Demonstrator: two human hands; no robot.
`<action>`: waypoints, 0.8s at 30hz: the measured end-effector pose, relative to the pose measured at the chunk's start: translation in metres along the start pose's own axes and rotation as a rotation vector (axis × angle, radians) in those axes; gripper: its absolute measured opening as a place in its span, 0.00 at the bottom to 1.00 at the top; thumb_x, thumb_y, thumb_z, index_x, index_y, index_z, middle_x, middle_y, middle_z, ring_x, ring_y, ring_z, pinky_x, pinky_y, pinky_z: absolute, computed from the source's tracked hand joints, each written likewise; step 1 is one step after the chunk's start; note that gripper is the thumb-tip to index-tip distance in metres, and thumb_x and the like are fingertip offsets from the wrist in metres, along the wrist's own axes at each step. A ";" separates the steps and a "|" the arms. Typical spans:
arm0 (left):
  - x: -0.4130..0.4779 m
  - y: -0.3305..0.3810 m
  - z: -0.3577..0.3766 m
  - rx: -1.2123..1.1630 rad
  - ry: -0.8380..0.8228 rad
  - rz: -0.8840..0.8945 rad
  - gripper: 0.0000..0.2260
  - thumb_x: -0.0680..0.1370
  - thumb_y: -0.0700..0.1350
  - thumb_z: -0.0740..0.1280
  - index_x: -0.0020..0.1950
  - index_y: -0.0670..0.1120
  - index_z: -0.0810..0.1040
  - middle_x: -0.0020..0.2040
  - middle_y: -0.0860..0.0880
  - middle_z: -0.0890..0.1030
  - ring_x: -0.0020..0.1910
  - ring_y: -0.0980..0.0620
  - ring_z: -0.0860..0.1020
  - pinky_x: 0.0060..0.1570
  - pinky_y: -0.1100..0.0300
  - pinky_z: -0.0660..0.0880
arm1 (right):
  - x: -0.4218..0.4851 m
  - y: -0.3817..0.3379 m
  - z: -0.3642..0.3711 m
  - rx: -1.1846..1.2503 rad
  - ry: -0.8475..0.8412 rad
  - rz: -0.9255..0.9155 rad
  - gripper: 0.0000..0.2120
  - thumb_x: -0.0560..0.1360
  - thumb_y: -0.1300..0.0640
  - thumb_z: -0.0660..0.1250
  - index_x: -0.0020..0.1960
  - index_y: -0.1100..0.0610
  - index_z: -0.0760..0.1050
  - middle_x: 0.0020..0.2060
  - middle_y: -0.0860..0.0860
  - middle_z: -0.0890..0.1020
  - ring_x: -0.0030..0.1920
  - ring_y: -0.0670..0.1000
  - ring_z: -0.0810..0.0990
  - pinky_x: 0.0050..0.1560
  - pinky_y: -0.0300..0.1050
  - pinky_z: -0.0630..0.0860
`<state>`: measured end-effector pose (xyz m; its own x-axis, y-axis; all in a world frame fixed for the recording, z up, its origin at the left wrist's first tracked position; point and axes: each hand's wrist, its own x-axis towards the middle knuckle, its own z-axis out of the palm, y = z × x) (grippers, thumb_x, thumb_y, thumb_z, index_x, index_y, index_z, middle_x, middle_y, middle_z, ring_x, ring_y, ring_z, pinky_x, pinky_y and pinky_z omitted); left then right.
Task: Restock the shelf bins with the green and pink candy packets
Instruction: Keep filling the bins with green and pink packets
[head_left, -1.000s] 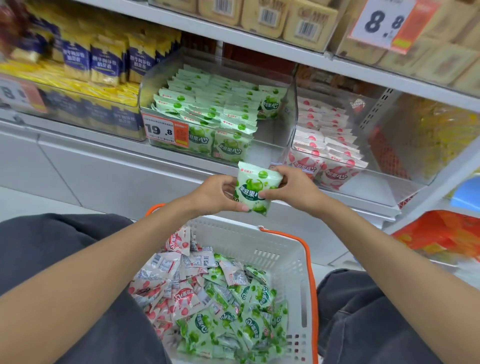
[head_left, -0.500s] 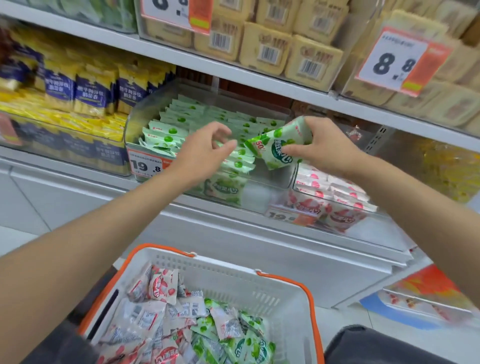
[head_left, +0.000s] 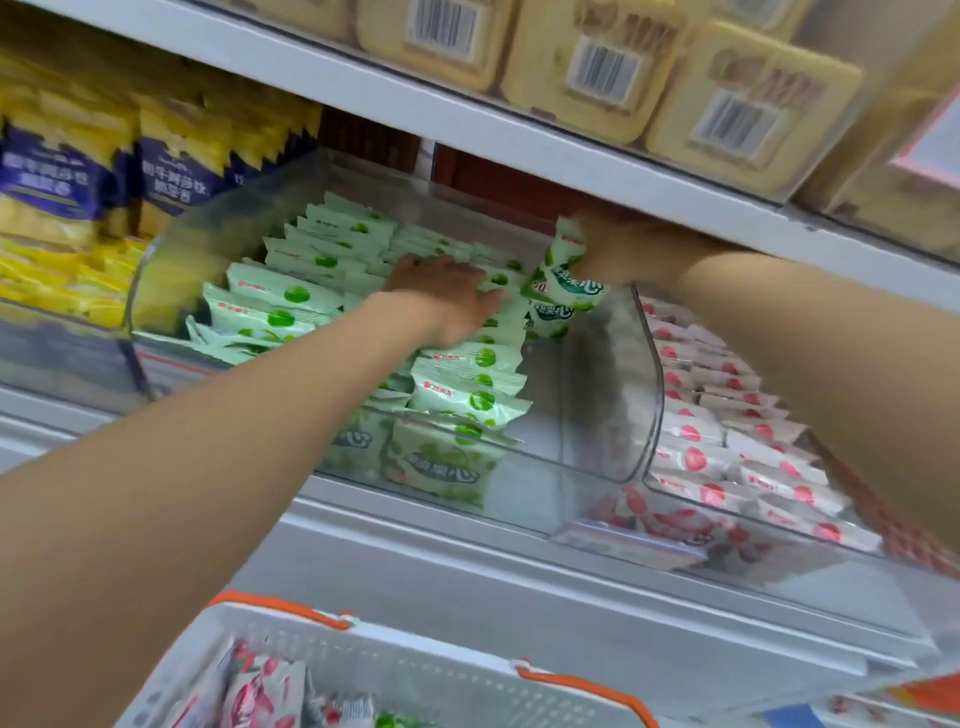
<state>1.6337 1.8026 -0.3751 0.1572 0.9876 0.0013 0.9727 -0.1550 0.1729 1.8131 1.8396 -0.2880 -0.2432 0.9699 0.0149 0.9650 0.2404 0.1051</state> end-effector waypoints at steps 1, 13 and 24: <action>0.001 0.000 0.002 0.007 0.017 0.007 0.29 0.82 0.63 0.42 0.80 0.53 0.54 0.80 0.51 0.54 0.79 0.49 0.53 0.76 0.46 0.49 | 0.007 0.000 0.001 -0.009 -0.018 -0.012 0.20 0.74 0.62 0.66 0.65 0.64 0.68 0.58 0.61 0.78 0.50 0.59 0.79 0.47 0.51 0.78; -0.004 0.003 -0.002 0.027 0.051 0.010 0.28 0.82 0.63 0.42 0.79 0.53 0.56 0.80 0.52 0.56 0.78 0.50 0.55 0.75 0.47 0.51 | 0.026 -0.006 0.029 -0.015 -0.194 -0.065 0.20 0.69 0.59 0.75 0.56 0.57 0.71 0.46 0.53 0.76 0.44 0.54 0.76 0.38 0.41 0.70; -0.010 0.005 -0.004 -0.007 0.052 0.015 0.28 0.82 0.63 0.42 0.79 0.53 0.56 0.79 0.51 0.57 0.78 0.49 0.55 0.75 0.48 0.50 | 0.019 -0.008 0.039 -0.022 -0.117 -0.077 0.15 0.70 0.64 0.73 0.34 0.58 0.67 0.31 0.52 0.72 0.29 0.49 0.71 0.26 0.39 0.63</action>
<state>1.6361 1.7925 -0.3700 0.1622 0.9852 0.0553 0.9691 -0.1696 0.1792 1.8048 1.8574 -0.3270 -0.3023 0.9468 -0.1101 0.9410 0.3148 0.1237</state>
